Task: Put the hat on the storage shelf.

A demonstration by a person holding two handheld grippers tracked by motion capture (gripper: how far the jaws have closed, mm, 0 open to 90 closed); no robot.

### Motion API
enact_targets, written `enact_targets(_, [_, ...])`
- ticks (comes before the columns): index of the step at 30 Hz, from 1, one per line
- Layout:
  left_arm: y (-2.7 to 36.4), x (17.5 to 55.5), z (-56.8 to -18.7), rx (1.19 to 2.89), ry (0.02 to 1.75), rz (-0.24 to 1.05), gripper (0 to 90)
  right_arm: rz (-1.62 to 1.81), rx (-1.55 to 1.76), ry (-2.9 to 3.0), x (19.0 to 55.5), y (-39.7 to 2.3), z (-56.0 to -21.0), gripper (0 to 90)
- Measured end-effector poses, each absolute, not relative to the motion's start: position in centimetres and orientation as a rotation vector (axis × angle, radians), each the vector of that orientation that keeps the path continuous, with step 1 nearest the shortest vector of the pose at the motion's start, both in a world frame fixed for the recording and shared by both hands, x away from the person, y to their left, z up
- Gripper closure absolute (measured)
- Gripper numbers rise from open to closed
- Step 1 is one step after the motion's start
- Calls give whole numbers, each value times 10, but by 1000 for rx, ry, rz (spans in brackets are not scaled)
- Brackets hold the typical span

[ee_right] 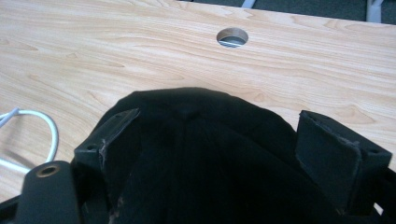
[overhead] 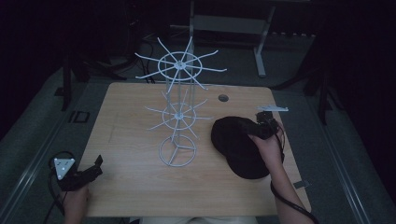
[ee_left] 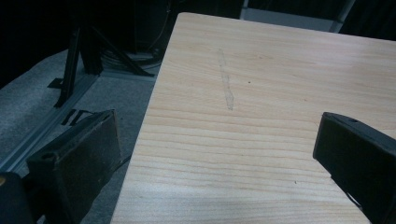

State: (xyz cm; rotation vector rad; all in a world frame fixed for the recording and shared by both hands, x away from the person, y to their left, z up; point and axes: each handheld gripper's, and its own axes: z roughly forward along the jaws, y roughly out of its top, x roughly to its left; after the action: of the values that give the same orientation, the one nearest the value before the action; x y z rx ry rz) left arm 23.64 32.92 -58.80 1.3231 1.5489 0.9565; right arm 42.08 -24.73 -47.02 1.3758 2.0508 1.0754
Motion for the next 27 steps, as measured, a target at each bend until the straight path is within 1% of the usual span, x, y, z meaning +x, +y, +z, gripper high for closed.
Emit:
enact_targets(1, [329, 236, -588, 1323, 1549, 957, 14, 1078, 1372, 2070, 423, -245, -471, 171])
enact_targets(5, [329, 236, -588, 1323, 1548, 956, 15, 1053, 1363, 2104, 429, -237, -476, 179])
enact_targets(10, [329, 237, -588, 1325, 1548, 955, 14, 962, 1369, 2140, 434, -227, -493, 200])
enact_targets(14, [329, 236, -588, 1325, 1544, 957, 14, 873, 1389, 2161, 438, -225, -502, 270])
enact_targets(16, [329, 237, -588, 1326, 1546, 955, 14, 836, 1400, 2158, 439, -224, -504, 343])
enact_targets(17, [329, 237, -588, 1325, 1546, 956, 14, 827, 1402, 2166, 440, -224, -504, 395])
enact_targets(18, [329, 237, -588, 1326, 1546, 955, 14, 821, 1399, 2188, 441, -223, -505, 461])
enact_targets(19, [329, 237, -588, 1326, 1546, 956, 14, 820, 1392, 2211, 441, -223, -505, 558])
enact_targets(22, [329, 237, -588, 1326, 1547, 955, 14, 808, 1383, 2237, 441, -221, -505, 691])
enact_targets(25, [329, 237, -588, 1326, 1547, 955, 14, 818, 1369, 2239, 440, -221, -505, 778])
enact_targets(27, [329, 237, -588, 1326, 1548, 954, 14, 831, 1354, 2232, 437, -222, -503, 799])
